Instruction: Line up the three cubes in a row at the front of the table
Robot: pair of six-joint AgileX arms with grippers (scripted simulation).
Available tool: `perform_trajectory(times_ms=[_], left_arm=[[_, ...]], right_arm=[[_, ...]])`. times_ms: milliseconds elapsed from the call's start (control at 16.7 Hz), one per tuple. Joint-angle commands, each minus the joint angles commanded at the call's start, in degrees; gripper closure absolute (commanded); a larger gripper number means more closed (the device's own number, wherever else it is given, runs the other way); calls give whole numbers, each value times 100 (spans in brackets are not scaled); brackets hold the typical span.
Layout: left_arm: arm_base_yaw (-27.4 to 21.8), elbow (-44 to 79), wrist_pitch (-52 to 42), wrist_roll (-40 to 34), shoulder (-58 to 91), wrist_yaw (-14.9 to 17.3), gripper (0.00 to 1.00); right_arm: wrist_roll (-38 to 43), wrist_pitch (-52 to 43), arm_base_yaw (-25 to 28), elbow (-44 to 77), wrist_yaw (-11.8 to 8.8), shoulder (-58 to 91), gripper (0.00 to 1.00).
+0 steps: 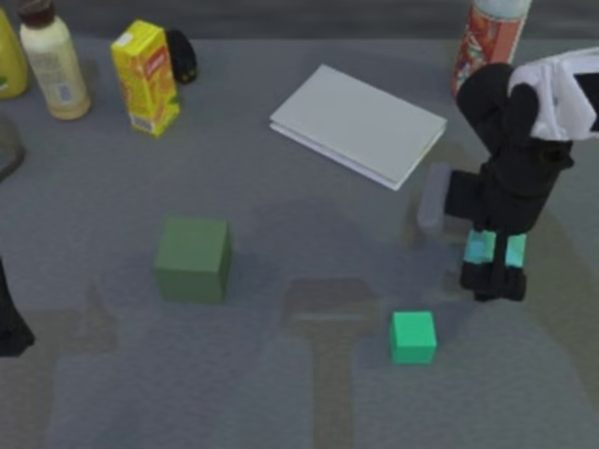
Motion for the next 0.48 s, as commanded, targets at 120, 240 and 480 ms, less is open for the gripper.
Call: perform_trajectory(times_ms=[120, 240, 480], left_arm=[[0, 0, 0, 0, 0, 0, 0], [0, 0, 0, 0, 0, 0, 0], [0, 0, 0, 0, 0, 0, 0]], right_arm=[[0, 0, 0, 0, 0, 0, 0], [0, 0, 0, 0, 0, 0, 15], [0, 0, 0, 0, 0, 0, 45]])
